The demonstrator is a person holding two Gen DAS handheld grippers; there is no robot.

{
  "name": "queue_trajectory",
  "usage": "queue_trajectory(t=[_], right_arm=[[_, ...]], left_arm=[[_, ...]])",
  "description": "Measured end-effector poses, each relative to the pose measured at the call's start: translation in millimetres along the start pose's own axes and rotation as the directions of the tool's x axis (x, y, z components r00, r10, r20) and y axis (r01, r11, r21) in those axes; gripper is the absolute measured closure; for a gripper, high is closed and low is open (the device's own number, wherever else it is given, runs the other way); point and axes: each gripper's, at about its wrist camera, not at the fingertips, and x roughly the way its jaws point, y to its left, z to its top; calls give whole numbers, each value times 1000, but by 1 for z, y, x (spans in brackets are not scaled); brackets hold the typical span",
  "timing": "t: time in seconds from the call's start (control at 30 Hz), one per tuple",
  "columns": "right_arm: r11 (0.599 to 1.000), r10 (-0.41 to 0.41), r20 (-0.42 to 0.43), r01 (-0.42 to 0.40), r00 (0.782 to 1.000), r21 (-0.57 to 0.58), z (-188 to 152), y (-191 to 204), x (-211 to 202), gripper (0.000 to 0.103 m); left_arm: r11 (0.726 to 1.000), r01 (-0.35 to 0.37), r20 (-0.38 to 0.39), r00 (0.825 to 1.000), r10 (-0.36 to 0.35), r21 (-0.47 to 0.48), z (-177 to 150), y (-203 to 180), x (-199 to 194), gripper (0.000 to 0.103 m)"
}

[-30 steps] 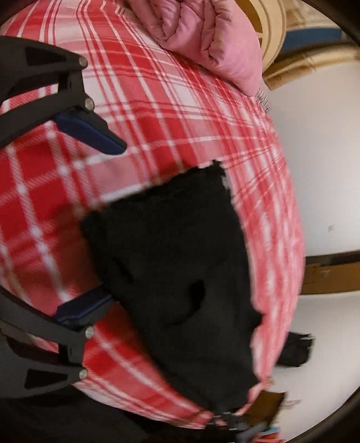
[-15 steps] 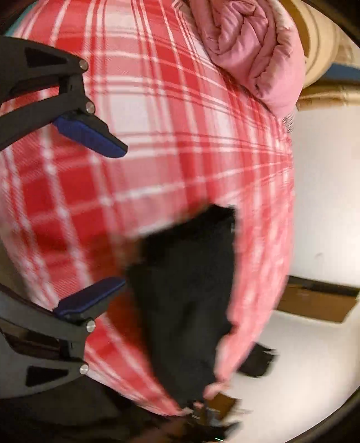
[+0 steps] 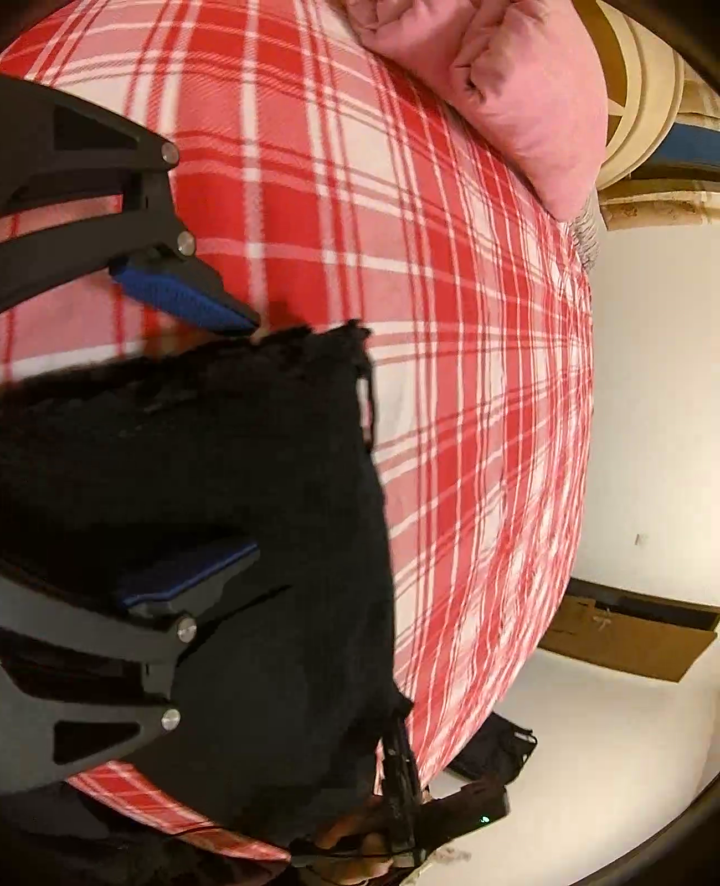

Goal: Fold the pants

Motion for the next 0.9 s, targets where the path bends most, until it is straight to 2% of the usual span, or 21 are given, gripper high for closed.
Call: queue_trajectory(t=[0.03, 0.07, 0.13, 0.23, 0.3, 0.4, 0.47, 0.53, 0.63, 0.7, 0.73, 0.8, 0.9], right_arm=[[998, -64, 8, 64, 998, -16, 0, 1, 3, 79], [994, -106, 10, 107, 994, -9, 1, -3, 9, 79], [996, -73, 4, 73, 997, 59, 4, -19, 15, 79], [998, -22, 28, 20, 999, 63, 0, -28, -4, 79], [999, 8, 44, -10, 999, 48, -8, -32, -28, 78], [994, -29, 72, 36, 997, -108, -37, -22, -76, 78], [967, -72, 71, 88, 995, -241, -66, -9, -103, 78], [925, -121, 62, 135, 991, -355, -104, 9, -121, 78], [857, -171, 55, 176, 984, -485, -158, 34, -128, 78], [819, -210, 67, 213, 975, -533, -186, 44, -125, 78], [805, -237, 76, 240, 968, -543, -199, 48, -119, 78], [803, -259, 92, 267, 961, -533, -211, 49, -113, 78], [786, -295, 143, 325, 945, -525, -214, 53, -108, 78]], left_arm=[[999, -28, -2, 1000, 28, 19, 3, -2, 3, 21], [996, -74, -3, 997, 74, 51, 4, -6, 7, 12], [991, -116, 16, 993, 115, 70, 4, -9, 11, 8], [993, -108, 25, 994, 107, 38, 6, -6, 5, 9], [984, -175, 84, 982, 172, 37, 5, -9, -14, 11], [977, -212, 168, 963, 212, -15, 0, -10, -49, 10], [974, -217, 208, 952, 225, -58, -6, -14, -71, 9], [978, -190, 233, 951, 205, -86, -11, -24, -84, 9], [994, -91, 269, 957, 104, -60, -22, -62, -92, 6], [999, -48, 245, 968, 52, -23, -27, -89, -84, 6], [1000, -21, 223, 975, 19, 6, -29, -106, -76, 6], [998, 17, 196, 980, -30, 65, -34, -137, -60, 6], [995, 57, 175, 982, -71, 86, -35, -161, -41, 6]])
